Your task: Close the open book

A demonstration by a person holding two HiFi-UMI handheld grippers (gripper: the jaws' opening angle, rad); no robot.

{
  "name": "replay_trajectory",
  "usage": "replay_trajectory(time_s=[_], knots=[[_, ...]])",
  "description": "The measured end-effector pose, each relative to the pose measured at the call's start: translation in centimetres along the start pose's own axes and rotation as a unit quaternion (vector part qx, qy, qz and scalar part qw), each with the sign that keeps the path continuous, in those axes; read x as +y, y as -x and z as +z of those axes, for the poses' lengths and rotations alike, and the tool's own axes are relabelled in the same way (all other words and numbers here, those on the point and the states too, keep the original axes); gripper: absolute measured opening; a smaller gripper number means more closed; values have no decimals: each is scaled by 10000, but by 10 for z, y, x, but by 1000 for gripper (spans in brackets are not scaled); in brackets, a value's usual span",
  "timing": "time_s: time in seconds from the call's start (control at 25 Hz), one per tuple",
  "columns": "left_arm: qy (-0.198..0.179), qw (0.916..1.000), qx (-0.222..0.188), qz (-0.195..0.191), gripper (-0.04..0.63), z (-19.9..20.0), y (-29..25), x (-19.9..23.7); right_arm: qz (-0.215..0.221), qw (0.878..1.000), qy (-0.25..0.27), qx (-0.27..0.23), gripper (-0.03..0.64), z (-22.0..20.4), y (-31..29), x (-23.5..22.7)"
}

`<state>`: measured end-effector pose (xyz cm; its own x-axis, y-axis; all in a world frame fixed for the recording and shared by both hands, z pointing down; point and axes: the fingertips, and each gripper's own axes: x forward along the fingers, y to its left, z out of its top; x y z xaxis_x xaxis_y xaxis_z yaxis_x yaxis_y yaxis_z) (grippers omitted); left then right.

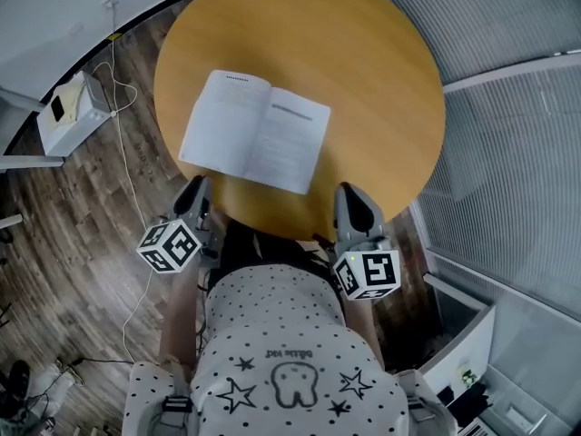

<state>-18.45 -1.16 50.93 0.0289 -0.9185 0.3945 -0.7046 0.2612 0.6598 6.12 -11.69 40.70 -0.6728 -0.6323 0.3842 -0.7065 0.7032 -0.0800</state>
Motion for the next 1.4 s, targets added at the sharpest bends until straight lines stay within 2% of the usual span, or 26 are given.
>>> replay_trajectory(time_s=[0.16, 0.28, 0.4, 0.6, 0.76, 0.84, 1.04, 1.28, 1.4], knots=[[875, 9959, 142, -206, 151, -29, -14, 9, 27, 9999, 12, 114, 5, -6, 1, -1], [1698, 9848, 271, -253, 153, -53, -28, 20, 66, 9998, 3, 212, 5, -12, 3, -4], [2096, 9770, 366, -170, 153, -67, -40, 37, 84, 9996, 7, 279, 5, -16, 2, -1], [2352, 9713, 336, -103, 172, -71, -48, 51, 45, 9995, 12, 296, 5, -17, 6, 4], [2778, 9598, 378, -163, 202, -83, -57, 55, -29, 9995, -23, 309, 5, -21, 11, 0], [2871, 9569, 424, -134, 224, -90, -63, 58, -55, 9995, -32, 302, 5, -21, 12, -1], [2959, 9544, 386, -93, 239, -92, -76, 63, -83, 9996, -69, 267, 5, -20, 14, -2], [3141, 9493, 19, -92, 239, -83, -87, 66, -120, 9996, -86, 221, 5, -17, 17, -2], [2997, 9539, -84, -150, 239, -78, -83, 68, -130, 9997, -88, 188, 5, -15, 17, -2]])
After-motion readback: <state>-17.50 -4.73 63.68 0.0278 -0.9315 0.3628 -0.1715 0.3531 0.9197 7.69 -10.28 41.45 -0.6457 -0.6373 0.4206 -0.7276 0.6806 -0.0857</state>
